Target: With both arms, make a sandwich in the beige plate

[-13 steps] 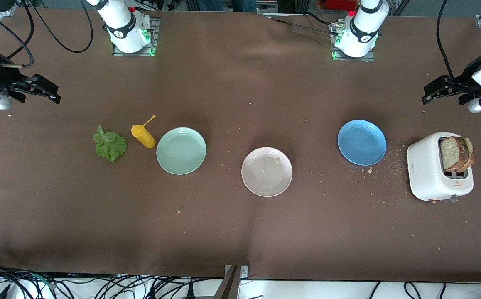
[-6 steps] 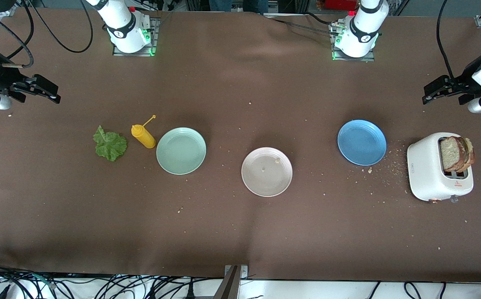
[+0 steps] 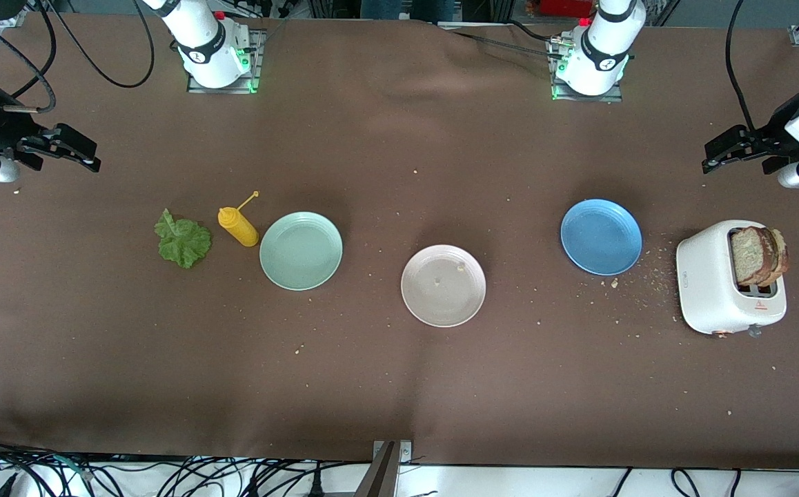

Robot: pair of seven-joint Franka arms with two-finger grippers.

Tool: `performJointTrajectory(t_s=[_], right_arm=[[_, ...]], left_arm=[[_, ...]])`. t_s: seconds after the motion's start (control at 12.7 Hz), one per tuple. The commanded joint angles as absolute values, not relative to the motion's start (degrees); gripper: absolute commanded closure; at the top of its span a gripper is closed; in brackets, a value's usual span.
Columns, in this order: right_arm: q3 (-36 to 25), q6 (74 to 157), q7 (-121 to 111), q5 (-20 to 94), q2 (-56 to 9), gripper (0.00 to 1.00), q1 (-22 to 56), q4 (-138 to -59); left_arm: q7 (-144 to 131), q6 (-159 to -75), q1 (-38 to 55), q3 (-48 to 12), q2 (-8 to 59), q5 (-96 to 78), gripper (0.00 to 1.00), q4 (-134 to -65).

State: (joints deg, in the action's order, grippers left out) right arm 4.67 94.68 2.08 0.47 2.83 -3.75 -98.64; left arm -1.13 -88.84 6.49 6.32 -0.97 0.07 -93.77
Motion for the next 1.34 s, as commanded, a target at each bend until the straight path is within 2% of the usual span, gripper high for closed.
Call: performJointTrajectory(t_s=[0.0, 1.26], right_arm=[[4.7, 94.5, 1.4, 0.9, 3.7, 0.0, -4.1, -99.3], [4.0, 94.3, 1.1, 0.9, 3.1, 0.0, -4.5, -99.3]], left_arm=[[-0.6, -88.0, 5.8, 5.8, -0.9, -0.2, 0.0, -93.2], [-0.5, -88.0, 5.9, 5.9, -0.8, -0.2, 0.0, -93.3]])
